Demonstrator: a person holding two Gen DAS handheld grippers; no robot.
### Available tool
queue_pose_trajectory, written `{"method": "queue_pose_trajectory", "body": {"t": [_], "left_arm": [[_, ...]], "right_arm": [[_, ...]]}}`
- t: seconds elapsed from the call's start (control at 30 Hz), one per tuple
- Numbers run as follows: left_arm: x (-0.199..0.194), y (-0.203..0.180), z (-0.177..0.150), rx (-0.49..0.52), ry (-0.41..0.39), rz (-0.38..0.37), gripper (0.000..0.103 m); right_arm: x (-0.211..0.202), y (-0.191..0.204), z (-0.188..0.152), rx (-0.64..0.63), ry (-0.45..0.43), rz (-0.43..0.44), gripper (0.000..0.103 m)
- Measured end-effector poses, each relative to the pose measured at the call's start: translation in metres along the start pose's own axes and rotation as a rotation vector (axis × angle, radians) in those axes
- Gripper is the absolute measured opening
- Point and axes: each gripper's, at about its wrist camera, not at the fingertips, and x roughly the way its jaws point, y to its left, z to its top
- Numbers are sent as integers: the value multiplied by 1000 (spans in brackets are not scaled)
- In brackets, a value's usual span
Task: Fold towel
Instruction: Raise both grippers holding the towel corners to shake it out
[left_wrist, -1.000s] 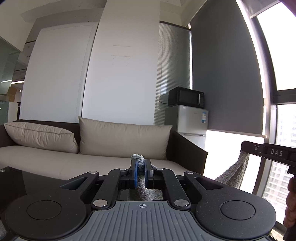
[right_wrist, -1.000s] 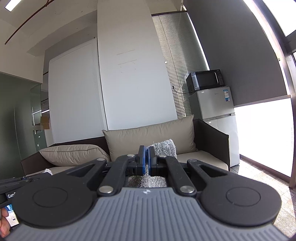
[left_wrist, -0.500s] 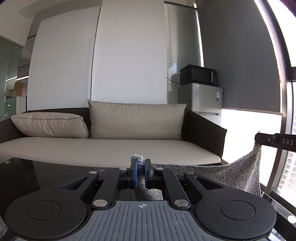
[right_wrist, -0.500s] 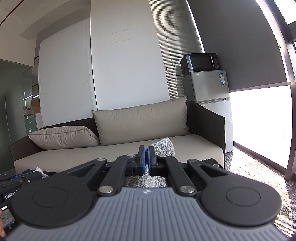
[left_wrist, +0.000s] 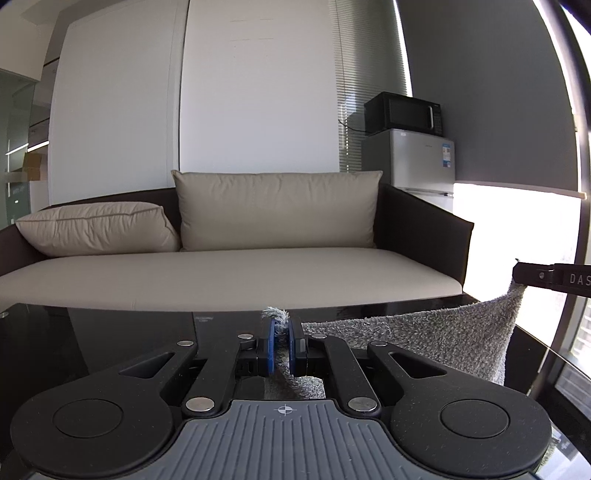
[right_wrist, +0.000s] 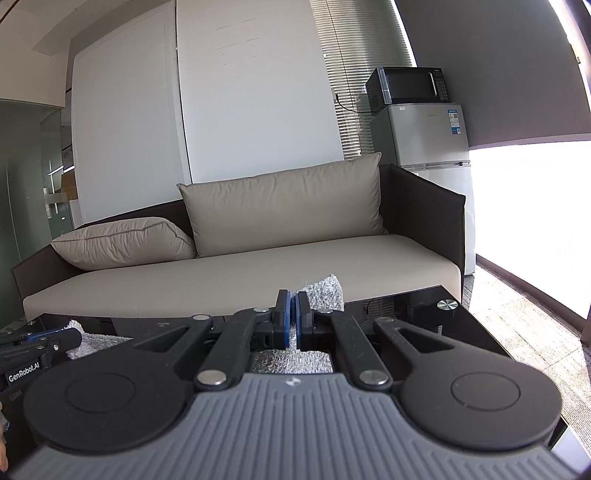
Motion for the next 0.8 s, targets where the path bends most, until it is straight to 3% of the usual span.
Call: {"method": "queue_pose_trajectory", "body": {"t": [0.53,0.63,0.67,0.73,0.77,0.8], "left_arm": [[66,7,-15,26,126,18,7],[74,10,-20,20,152,19,14],[76,11,-21,22,159,24,16],[78,13,-23,22,159,43,34],[79,14,-24,18,159,55,47],[80,17,-24,14,162,61,48]], "right_arm": [[72,-10,-22,6,92,9,3],[82,-10,-27,0,130,10,4],[86,-10,-30,-2,145,4,7],[91,-11,-34,-6,167,-19,20],[92,-12,-36,-9,172,-29,35],[92,-14,-37,-10,169,-38,47]]}}
